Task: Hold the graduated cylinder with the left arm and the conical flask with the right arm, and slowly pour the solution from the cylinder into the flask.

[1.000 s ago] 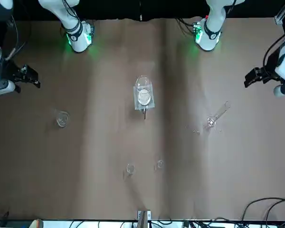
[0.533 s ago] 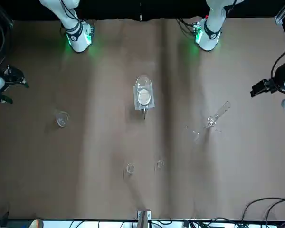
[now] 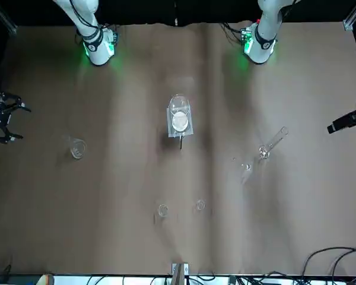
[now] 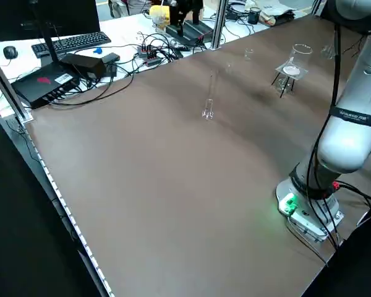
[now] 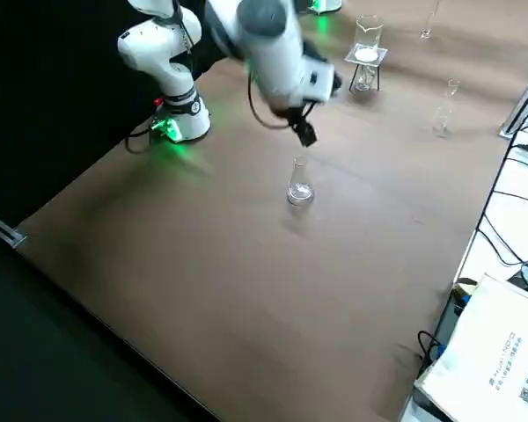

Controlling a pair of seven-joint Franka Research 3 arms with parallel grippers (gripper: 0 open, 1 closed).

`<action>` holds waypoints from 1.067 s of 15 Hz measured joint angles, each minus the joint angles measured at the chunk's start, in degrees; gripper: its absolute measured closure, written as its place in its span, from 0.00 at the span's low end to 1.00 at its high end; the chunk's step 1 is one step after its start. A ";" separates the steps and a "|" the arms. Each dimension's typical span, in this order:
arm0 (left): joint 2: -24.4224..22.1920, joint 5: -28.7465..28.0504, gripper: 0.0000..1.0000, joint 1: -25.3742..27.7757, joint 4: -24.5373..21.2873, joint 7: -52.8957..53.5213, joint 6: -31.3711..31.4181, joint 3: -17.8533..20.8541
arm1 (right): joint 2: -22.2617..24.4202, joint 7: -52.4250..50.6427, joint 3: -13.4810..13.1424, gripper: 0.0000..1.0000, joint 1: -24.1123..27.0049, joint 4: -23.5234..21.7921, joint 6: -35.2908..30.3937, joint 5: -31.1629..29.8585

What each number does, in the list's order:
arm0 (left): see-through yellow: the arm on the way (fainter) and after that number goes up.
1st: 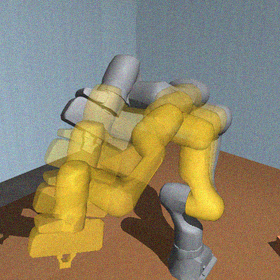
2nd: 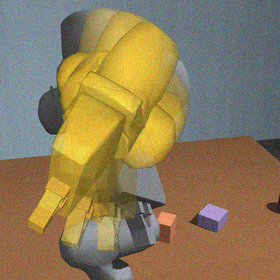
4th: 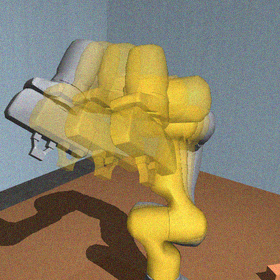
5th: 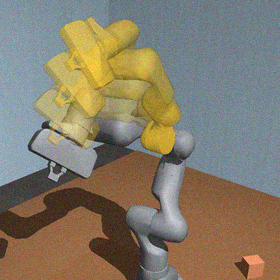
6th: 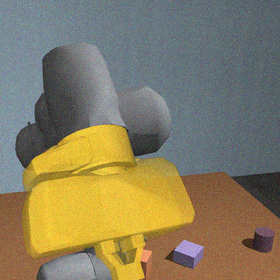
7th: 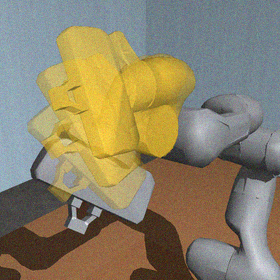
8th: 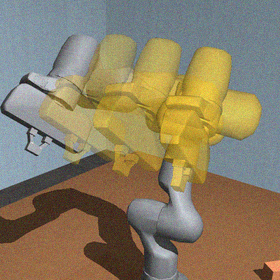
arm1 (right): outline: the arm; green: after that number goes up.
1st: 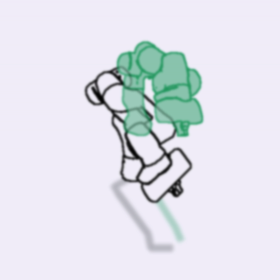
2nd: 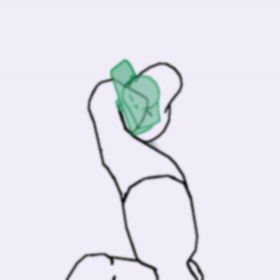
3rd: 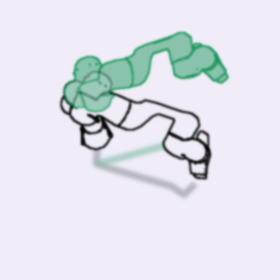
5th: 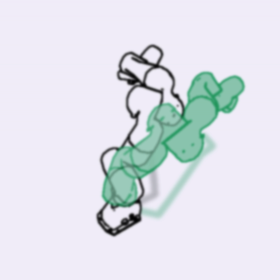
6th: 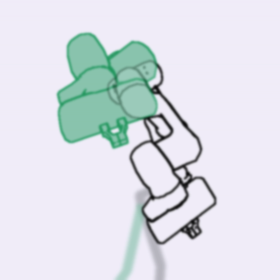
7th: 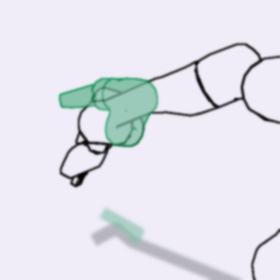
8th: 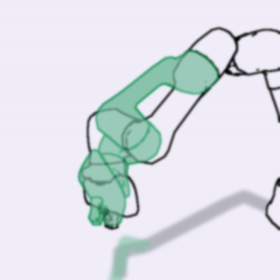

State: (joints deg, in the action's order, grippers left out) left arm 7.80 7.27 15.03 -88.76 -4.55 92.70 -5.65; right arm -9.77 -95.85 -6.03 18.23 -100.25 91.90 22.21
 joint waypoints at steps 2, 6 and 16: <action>0.85 1.41 0.01 1.42 0.01 6.60 0.15 0.04 | -3.43 -9.18 -0.03 0.00 3.08 -0.05 -1.12 4.13; 2.54 1.81 0.01 3.34 0.04 21.11 1.87 0.05 | -9.11 -22.37 0.00 0.00 5.35 0.03 -2.96 10.75; 8.74 18.53 0.01 13.60 0.06 68.80 2.99 0.01 | -22.96 -36.30 0.07 0.00 10.79 3.25 -12.55 23.29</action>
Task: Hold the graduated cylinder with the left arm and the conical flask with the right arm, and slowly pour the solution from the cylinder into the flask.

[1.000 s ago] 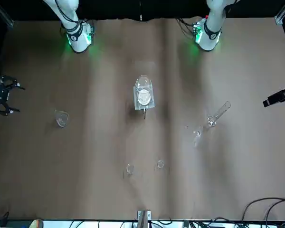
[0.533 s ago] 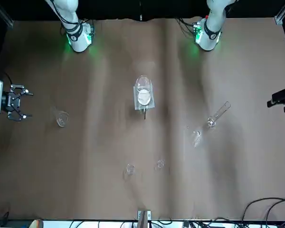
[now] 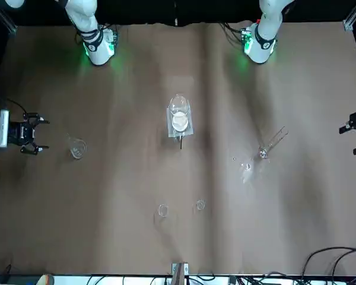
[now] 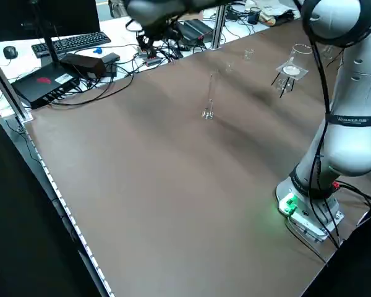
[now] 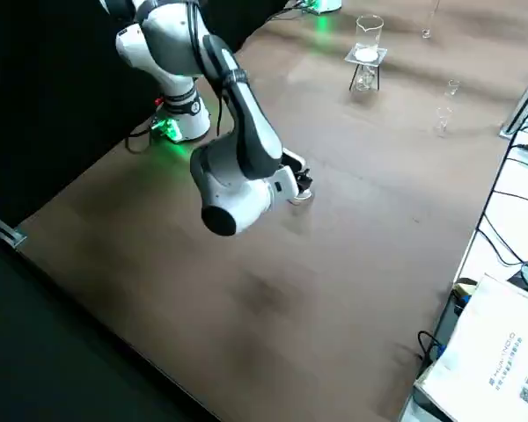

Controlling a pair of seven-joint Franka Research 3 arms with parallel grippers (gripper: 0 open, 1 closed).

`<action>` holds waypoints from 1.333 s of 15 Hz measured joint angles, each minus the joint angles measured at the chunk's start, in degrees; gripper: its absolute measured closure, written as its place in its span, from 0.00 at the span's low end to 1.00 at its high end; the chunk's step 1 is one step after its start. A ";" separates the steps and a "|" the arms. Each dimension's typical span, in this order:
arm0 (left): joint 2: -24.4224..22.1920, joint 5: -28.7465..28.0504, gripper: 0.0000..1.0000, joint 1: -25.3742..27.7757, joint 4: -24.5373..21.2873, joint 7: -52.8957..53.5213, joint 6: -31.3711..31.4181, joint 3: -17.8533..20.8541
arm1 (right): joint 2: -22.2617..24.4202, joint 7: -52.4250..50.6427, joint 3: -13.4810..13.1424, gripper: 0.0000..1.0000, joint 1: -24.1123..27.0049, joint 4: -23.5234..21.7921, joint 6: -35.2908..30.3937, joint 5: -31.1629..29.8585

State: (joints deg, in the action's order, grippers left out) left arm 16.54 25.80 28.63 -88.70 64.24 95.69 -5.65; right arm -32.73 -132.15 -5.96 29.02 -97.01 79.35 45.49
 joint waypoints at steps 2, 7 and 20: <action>3.42 7.44 0.01 3.25 -0.01 17.55 0.00 -0.03 | -2.09 -0.94 0.01 0.00 0.75 0.24 -1.59 2.01; 8.87 17.81 0.01 4.65 -0.29 40.22 -0.81 -0.09 | -6.21 -3.86 0.20 0.01 1.56 0.27 -2.46 3.73; 27.78 20.80 0.01 6.46 -0.97 68.37 -17.08 -0.37 | -9.94 -14.67 1.59 0.22 -0.11 0.30 -2.84 6.91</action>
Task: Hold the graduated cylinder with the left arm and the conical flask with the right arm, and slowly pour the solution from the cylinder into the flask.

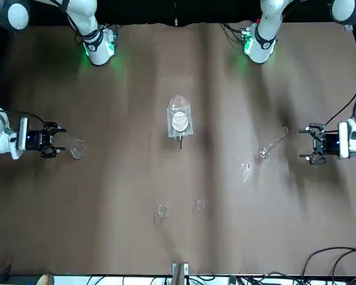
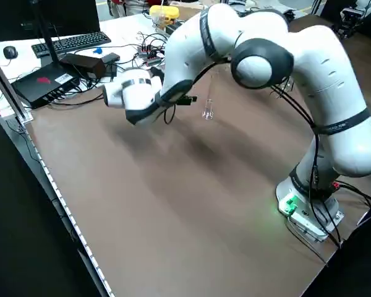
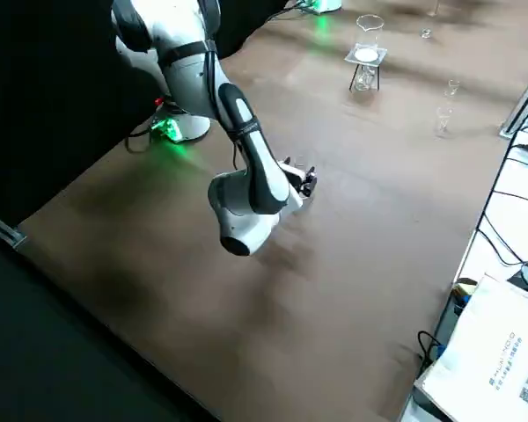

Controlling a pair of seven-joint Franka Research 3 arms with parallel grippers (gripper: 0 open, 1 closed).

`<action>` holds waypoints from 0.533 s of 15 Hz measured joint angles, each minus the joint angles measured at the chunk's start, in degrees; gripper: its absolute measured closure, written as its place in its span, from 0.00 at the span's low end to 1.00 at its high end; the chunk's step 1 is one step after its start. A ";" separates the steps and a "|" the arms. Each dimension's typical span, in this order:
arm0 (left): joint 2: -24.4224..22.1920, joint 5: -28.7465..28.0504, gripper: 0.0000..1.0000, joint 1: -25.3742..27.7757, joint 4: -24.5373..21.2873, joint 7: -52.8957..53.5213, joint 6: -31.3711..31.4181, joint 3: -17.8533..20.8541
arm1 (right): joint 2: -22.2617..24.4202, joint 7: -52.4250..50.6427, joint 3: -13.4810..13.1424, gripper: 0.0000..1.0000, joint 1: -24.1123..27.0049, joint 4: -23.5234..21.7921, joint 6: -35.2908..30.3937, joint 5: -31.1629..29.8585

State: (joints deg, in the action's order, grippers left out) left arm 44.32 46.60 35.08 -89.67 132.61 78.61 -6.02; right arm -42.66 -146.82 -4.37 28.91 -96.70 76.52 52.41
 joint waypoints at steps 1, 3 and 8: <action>1.48 0.06 0.01 -0.07 0.01 0.27 0.00 -0.09 | -0.12 0.00 0.00 0.22 -0.26 -0.07 0.02 0.01; 3.66 0.78 0.01 -0.12 0.04 0.57 0.00 -0.34 | -0.40 -0.04 0.00 0.22 -0.41 -0.30 0.02 0.01; 5.50 2.26 0.00 -1.70 -0.17 2.08 -0.11 -0.68 | -0.92 -0.33 0.01 0.23 -0.67 -0.36 -0.02 0.02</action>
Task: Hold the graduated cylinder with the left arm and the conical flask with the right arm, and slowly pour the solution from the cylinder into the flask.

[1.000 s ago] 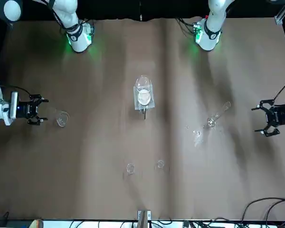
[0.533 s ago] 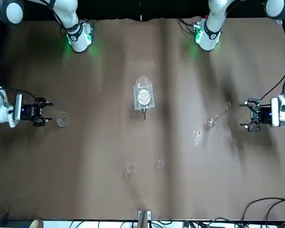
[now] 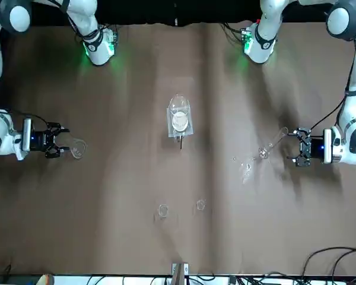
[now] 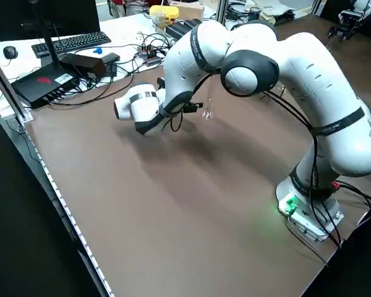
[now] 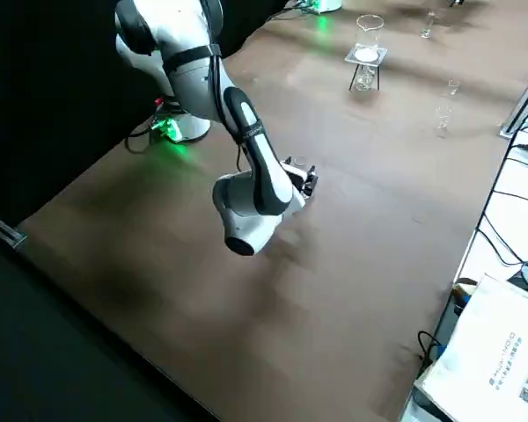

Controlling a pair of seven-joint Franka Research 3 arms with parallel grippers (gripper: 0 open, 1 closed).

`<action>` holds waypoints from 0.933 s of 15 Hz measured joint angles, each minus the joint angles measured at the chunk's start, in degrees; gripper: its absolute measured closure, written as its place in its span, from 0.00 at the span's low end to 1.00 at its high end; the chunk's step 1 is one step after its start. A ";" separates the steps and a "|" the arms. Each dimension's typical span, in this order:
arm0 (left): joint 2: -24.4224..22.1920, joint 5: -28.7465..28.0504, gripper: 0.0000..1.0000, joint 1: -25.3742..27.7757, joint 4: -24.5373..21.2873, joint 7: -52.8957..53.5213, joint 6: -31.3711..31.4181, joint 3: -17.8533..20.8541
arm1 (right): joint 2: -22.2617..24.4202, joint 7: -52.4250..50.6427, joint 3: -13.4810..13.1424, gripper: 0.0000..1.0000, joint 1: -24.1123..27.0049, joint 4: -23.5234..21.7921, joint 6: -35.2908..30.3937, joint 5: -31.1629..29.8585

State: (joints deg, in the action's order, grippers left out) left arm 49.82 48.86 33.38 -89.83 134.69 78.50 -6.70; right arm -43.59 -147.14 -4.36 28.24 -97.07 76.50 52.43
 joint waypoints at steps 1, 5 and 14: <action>0.00 0.00 0.00 0.03 -0.26 0.33 -0.47 -0.57 | 0.00 -0.05 0.00 0.27 -0.02 0.00 0.00 0.00; -0.11 0.00 0.00 -0.05 -1.97 4.17 -3.59 -3.05 | -0.01 -1.25 -0.01 0.34 -0.01 -0.01 0.00 0.00; -4.57 0.00 0.00 -0.62 -5.71 5.54 -3.21 -5.94 | -0.08 -2.81 -0.02 0.52 -0.01 -0.05 0.01 -0.07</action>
State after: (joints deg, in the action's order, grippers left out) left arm 45.25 48.86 32.76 -95.54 140.23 75.29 -12.63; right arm -43.67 -149.95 -4.38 28.23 -97.12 76.51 52.36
